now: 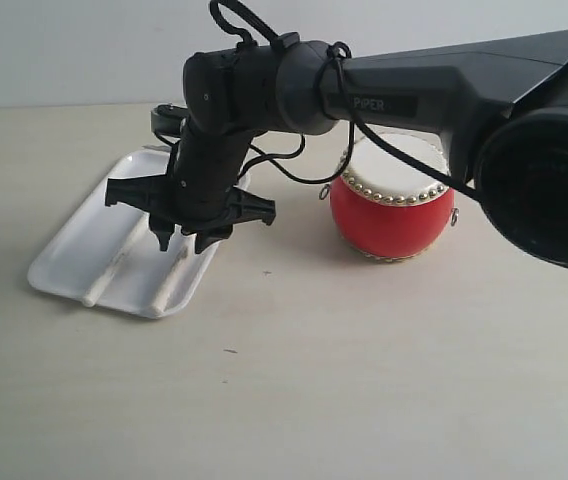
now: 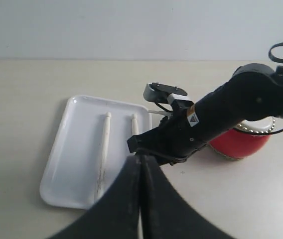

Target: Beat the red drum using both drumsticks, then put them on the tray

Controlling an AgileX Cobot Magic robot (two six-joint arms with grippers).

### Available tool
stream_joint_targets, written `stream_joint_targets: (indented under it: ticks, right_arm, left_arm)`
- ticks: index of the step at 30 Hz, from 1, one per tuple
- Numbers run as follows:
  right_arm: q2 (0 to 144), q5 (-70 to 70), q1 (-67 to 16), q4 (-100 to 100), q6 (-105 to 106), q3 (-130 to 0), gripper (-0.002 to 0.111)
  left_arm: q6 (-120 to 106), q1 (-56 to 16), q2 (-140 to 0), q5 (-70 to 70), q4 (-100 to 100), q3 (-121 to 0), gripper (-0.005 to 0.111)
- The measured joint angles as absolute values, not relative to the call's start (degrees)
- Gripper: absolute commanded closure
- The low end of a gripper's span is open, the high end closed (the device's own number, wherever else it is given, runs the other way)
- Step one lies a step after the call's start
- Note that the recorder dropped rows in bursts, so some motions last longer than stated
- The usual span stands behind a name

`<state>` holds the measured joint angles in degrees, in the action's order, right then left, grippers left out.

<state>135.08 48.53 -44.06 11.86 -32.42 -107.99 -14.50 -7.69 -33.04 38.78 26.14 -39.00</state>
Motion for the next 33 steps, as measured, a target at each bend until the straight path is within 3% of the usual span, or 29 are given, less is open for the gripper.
stream_joint_targets:
  ticks: [33]
  right_arm:
    - [138.92,39.20,-44.06,12.96,-37.83,-107.99,0.068]
  left_arm:
    - [-13.04,-7.69,-31.34,40.98,26.32,-38.88,0.107]
